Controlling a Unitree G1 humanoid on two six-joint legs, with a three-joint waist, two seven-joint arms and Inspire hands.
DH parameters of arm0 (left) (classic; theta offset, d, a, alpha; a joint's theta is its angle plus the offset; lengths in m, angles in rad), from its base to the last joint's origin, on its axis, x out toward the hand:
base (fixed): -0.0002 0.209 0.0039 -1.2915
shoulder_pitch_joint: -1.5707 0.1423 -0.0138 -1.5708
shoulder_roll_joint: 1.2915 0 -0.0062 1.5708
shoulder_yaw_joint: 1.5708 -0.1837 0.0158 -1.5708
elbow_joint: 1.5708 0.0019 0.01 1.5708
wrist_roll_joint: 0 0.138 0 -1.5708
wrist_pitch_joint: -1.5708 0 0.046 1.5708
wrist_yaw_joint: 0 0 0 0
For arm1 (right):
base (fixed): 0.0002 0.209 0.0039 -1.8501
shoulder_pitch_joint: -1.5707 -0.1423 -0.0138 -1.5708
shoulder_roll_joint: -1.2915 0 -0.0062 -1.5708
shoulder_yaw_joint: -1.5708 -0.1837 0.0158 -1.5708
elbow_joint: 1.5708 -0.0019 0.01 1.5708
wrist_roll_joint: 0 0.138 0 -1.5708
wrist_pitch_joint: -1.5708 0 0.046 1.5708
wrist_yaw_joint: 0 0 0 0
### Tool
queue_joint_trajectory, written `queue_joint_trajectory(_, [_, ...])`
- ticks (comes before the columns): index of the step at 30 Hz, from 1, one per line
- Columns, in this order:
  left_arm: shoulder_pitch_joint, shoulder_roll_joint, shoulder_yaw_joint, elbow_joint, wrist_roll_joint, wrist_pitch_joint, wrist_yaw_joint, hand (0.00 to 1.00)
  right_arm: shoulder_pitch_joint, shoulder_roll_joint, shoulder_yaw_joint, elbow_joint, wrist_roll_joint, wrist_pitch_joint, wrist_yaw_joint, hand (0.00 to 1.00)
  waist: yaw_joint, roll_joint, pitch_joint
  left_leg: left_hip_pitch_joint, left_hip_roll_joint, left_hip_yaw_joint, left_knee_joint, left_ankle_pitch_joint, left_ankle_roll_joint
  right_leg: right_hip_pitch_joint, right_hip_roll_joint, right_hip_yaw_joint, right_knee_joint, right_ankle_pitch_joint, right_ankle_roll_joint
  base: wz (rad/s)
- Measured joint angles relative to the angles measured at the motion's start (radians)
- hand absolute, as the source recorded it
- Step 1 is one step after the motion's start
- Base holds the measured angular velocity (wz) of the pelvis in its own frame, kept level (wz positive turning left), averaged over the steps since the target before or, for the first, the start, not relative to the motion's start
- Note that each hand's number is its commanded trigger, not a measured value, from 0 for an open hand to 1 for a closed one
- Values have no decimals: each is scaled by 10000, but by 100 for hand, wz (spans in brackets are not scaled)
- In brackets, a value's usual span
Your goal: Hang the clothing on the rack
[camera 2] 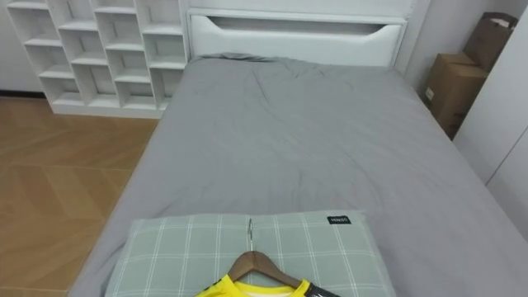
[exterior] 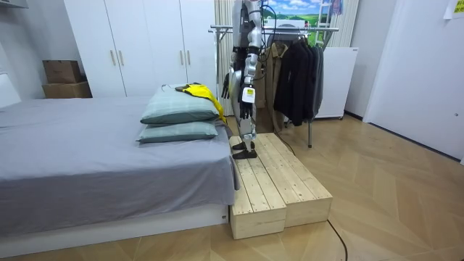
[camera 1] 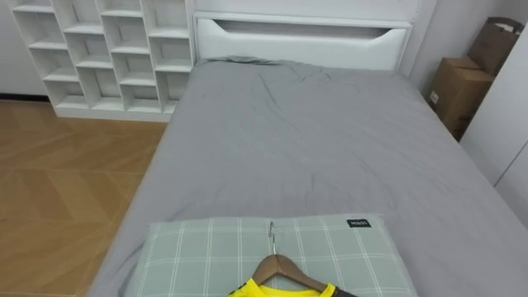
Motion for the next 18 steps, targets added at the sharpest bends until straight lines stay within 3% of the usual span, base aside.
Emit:
queue_joint_trajectory(5, [-28, 37, 17, -216, 157, -42, 526, 0, -63, -5, 6, 27, -7, -20, -84, 0, -11, 28, 20, 116, -9, -12, -5, 0, 0, 140, 0, 10, -27, -1, 1, 0])
queue_joint_trajectory(12, [-435, 153, 395, -643, 651, -468, 2067, 0, -86, -1, -51, 46, -110, -121, -175, 0, -38, 40, 47, 139, -38, -180, 9, -6, -9, 190, -8, -112, -7, -1, 2, 5])
queue_joint_trajectory(18, [-521, 306, 370, -1497, 2708, -592, 3269, 0, -62, -7, -60, 28, -56, -211, -192, 0, -63, 69, 45, 128, -33, -226, 28, -2, -14, 185, -7, -229, -18, -7, 3, 3])
